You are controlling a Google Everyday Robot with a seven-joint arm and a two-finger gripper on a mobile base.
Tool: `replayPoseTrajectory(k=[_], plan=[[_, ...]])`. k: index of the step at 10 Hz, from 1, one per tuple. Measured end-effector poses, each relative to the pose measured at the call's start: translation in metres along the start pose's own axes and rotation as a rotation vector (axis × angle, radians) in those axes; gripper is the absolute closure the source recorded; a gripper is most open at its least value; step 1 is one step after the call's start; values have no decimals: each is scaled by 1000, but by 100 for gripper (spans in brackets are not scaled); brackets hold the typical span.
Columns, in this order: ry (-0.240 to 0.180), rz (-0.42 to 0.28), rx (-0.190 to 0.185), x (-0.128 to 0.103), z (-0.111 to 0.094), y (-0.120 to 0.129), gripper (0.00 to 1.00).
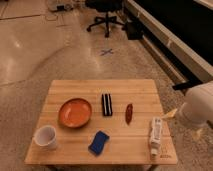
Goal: Move the arm in a circular motion
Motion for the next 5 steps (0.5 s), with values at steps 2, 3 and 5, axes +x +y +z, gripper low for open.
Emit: replayPoseTrajectory(k=[2,3,5], plan=[[26,84,-87,52,32,-11,20],[25,85,-98,61,43,-40,20],[-12,39,-88,58,63,-145,20]])
